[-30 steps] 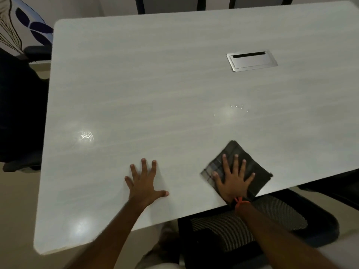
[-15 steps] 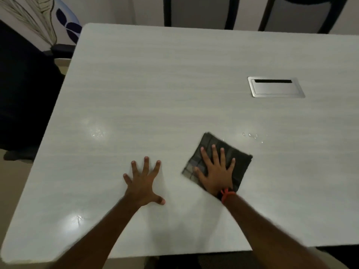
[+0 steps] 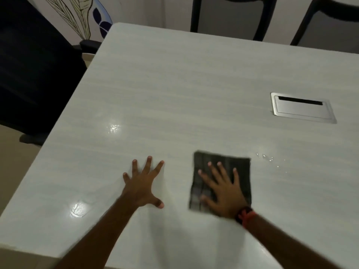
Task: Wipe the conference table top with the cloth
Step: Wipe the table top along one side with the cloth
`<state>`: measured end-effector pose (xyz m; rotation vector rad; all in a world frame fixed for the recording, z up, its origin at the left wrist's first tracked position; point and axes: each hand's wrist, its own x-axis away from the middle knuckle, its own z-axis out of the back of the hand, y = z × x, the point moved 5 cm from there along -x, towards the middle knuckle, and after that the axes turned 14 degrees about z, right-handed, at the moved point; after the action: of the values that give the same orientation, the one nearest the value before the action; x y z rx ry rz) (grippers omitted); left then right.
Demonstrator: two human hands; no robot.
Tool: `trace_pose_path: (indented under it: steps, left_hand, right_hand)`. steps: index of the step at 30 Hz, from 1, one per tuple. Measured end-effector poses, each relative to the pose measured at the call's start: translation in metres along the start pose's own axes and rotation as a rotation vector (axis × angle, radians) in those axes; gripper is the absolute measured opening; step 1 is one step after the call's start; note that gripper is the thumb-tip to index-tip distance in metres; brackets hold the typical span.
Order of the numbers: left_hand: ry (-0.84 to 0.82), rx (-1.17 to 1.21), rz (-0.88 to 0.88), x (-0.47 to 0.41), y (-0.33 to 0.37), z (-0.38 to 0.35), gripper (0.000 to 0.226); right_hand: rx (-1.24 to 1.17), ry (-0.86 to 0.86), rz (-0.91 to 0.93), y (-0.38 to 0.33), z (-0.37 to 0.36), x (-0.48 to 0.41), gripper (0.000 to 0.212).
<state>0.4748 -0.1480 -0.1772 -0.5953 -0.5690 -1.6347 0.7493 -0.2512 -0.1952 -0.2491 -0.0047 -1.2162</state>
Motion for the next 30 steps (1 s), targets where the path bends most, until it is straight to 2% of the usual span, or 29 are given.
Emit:
trace_pose_path:
  steps: [3, 5, 6, 8, 10, 12, 13, 14, 18, 21, 23, 27, 30]
  left_hand:
    - [-0.008, 0.040, 0.024, -0.006, -0.005, 0.006, 0.145]
    - [0.010, 0.111, 0.091, -0.020, -0.012, 0.022, 0.143]
    - [0.016, 0.129, 0.123, -0.029, -0.015, 0.033, 0.144]
    - [-0.012, 0.135, 0.158, -0.044, -0.014, 0.051, 0.146]
    - [-0.044, 0.139, 0.171, -0.054, -0.009, 0.059, 0.147]
    - [-0.041, 0.139, 0.184, -0.058, -0.008, 0.060, 0.148]
    - [-0.034, 0.138, 0.188, -0.058, -0.009, 0.059, 0.149]
    - [-0.028, 0.137, 0.189, -0.058, -0.010, 0.058, 0.149]
    - [-0.042, 0.145, 0.183, -0.061, -0.011, 0.055, 0.151]
    - [-0.043, 0.141, 0.187, -0.063, -0.007, 0.057, 0.151]
    - [-0.046, 0.143, 0.184, -0.064, -0.007, 0.058, 0.151]
    - [-0.049, 0.134, 0.193, -0.067, -0.010, 0.058, 0.153]
    - [-0.049, 0.149, 0.184, -0.067, -0.011, 0.058, 0.152]
  right_hand:
    - [-0.051, 0.025, -0.344, 0.075, 0.021, -0.065, 0.081]
    - [-0.083, 0.055, -0.521, 0.086, 0.025, -0.105, 0.081]
    - [-0.090, 0.064, -0.551, 0.077, 0.026, -0.125, 0.081]
    - [-0.096, 0.072, -0.467, 0.042, 0.026, -0.162, 0.081]
    - [-0.075, 0.033, -0.273, 0.009, 0.023, -0.187, 0.079]
    - [-0.074, 0.034, -0.159, 0.011, 0.025, -0.194, 0.078]
    - [-0.071, 0.064, -0.177, 0.027, 0.029, -0.191, 0.078]
    - [-0.065, 0.098, -0.259, 0.050, 0.030, -0.183, 0.078]
    - [-0.122, 0.123, -0.845, 0.147, 0.037, -0.132, 0.082]
    - [-0.145, 0.132, -1.006, 0.142, 0.041, -0.150, 0.082]
    - [-0.149, 0.161, -0.899, 0.107, 0.039, -0.196, 0.078]
    - [-0.103, 0.065, -0.399, 0.023, 0.034, -0.273, 0.078]
    - [-0.098, 0.066, -0.318, 0.038, 0.035, -0.262, 0.080]
